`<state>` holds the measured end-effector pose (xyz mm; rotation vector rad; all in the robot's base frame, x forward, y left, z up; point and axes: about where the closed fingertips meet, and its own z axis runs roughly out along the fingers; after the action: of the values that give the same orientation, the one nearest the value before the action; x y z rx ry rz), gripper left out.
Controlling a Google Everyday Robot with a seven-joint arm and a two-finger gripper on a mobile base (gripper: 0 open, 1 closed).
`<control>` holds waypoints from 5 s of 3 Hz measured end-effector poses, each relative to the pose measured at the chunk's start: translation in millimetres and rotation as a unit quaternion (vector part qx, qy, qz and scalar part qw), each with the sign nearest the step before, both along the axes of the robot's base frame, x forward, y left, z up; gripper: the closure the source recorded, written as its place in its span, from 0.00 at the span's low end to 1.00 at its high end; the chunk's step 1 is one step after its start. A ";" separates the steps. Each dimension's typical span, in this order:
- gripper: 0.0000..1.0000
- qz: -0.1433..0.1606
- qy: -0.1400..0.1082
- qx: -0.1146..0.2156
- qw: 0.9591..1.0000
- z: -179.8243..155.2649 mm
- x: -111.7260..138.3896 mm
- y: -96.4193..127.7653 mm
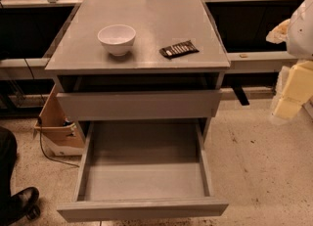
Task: Place rxbar chocolate into middle drawer
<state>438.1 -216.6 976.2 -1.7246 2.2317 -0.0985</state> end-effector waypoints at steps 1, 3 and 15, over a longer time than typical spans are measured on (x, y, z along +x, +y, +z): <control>0.00 0.000 0.000 0.000 1.000 0.0 0.0 0.0; 0.00 -0.004 -0.040 0.059 0.997 -19.1 69.2 19.2; 1.00 0.042 -0.036 0.319 0.946 -99.9 215.1 130.9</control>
Offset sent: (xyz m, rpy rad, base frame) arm 0.0726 0.0163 -0.0245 0.1348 -0.0952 -0.0370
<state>653.3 -85.7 876.4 -1.4126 1.8415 0.5171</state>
